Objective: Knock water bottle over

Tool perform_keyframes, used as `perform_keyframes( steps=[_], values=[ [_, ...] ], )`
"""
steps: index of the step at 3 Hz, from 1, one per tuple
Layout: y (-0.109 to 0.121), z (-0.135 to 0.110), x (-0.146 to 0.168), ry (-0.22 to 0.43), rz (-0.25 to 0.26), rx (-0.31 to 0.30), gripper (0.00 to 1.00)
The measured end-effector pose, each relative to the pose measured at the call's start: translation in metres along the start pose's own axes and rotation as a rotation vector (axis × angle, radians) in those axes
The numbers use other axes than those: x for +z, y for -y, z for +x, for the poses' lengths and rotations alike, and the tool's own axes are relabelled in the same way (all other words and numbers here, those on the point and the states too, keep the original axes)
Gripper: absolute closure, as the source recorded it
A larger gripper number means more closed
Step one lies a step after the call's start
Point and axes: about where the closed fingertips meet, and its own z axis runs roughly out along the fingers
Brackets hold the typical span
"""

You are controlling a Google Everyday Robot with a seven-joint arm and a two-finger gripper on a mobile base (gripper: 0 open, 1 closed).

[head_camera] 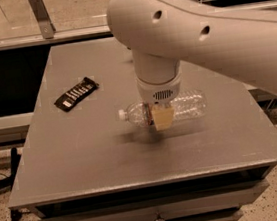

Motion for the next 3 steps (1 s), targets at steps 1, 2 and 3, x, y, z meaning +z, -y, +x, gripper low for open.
perform_keyframes(
  steps=[1, 2, 3],
  values=[
    [0.0064, 0.0091, 0.0066, -0.055, -0.001, 0.070, 0.35],
    [0.0097, 0.0141, 0.0086, -0.063, -0.008, 0.123, 0.11],
    [0.0105, 0.0159, 0.0082, -0.058, -0.013, 0.150, 0.00]
  ],
)
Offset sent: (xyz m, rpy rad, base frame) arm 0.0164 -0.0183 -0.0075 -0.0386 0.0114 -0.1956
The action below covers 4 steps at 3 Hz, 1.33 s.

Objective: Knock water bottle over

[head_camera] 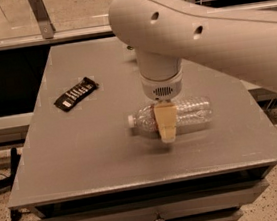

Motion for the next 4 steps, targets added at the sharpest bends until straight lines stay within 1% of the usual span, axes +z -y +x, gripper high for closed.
perform_keyframes(
  steps=[1, 2, 3, 4],
  values=[
    [-0.001, 0.000, 0.000, 0.003, -0.004, 0.010, 0.00],
    [-0.001, 0.004, -0.004, 0.068, -0.029, 0.055, 0.00],
    [0.002, 0.019, -0.024, 0.234, -0.043, 0.139, 0.00],
    [0.004, 0.042, -0.047, 0.406, -0.038, 0.214, 0.00]
  ],
)
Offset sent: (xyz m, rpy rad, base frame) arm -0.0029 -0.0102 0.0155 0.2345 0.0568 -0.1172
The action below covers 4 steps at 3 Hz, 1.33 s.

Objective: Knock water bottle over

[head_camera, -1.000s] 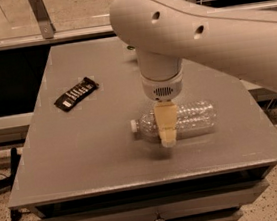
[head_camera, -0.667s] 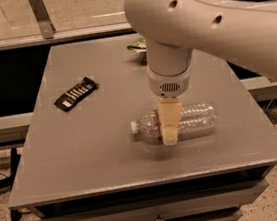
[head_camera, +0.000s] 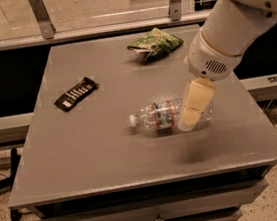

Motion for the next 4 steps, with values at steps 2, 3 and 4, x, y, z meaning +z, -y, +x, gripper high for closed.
perform_keyframes(
  steps=[2, 3, 4],
  values=[
    [-0.008, 0.053, -0.048, 0.347, 0.018, 0.040, 0.00],
    [-0.020, 0.080, -0.065, 0.511, 0.000, 0.032, 0.00],
    [-0.024, 0.077, -0.075, 0.575, 0.004, 0.024, 0.00]
  ],
)
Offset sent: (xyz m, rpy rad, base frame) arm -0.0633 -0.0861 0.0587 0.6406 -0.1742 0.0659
